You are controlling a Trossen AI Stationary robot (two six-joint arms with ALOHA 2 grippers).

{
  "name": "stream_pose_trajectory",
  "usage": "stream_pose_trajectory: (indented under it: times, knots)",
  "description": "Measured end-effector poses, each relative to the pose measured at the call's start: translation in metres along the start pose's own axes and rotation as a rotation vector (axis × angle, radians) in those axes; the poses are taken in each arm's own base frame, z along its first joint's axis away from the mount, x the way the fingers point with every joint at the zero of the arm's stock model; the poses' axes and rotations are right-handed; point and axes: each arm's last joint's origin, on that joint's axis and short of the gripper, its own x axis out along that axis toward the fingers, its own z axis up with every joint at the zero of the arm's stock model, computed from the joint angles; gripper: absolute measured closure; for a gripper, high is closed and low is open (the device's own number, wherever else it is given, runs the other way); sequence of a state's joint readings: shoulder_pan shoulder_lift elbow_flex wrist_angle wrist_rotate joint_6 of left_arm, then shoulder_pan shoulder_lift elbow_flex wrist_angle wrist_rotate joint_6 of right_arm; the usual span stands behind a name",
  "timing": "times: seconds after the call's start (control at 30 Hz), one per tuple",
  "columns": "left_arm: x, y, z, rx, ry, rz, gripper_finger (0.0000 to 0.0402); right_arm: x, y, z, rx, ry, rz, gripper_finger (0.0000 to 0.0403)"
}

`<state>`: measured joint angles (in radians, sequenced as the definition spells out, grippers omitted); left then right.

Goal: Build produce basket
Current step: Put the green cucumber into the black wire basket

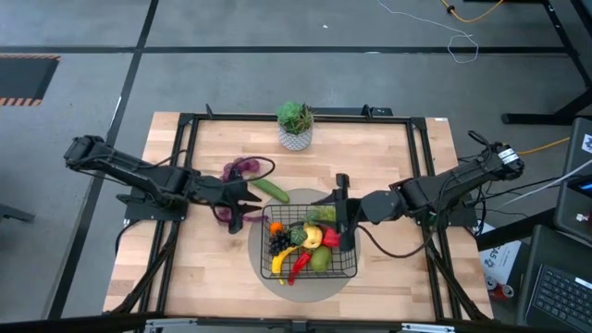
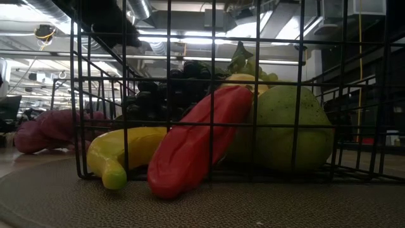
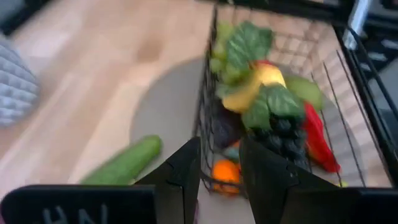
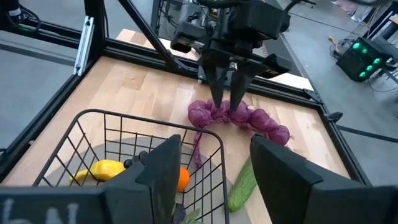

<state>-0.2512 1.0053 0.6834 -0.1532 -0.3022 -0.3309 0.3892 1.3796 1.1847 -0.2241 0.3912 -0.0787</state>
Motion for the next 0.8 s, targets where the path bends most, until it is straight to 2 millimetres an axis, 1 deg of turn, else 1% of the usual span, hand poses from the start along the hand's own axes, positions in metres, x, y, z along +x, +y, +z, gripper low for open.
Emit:
stream_pose_trajectory:
  times: [0.07,0.27,0.33,0.43,0.53,0.7,0.8]
  knots:
    - [0.002,0.002,0.001,-0.001,-0.027,0.072,0.0296,0.000,0.000,0.000,0.000,0.001,0.000,0.0210]
    - [0.003,0.011,0.002,0.008,-0.132,0.431,0.0296,0.000,0.000,0.000,0.022,0.003,0.001,0.0210]
    - [0.002,0.013,0.003,0.009,-0.153,0.494,0.0296,0.000,0.000,-0.001,0.024,0.005,0.001,0.0210]
    - [0.001,0.013,0.003,0.009,-0.158,0.508,0.0296,0.000,-0.001,0.000,0.025,0.003,-0.007,0.0210]
    - [0.002,0.013,0.003,0.008,-0.151,0.486,0.0296,0.001,-0.004,0.002,0.037,-0.017,-0.049,0.0210]
    - [0.002,0.012,0.001,0.012,-0.125,0.433,0.0296,0.003,-0.014,0.005,0.064,-0.046,-0.139,0.0210]
    - [0.003,0.011,-0.002,0.028,-0.082,0.401,0.0296,0.007,-0.023,0.009,0.117,-0.093,-0.214,0.0210]
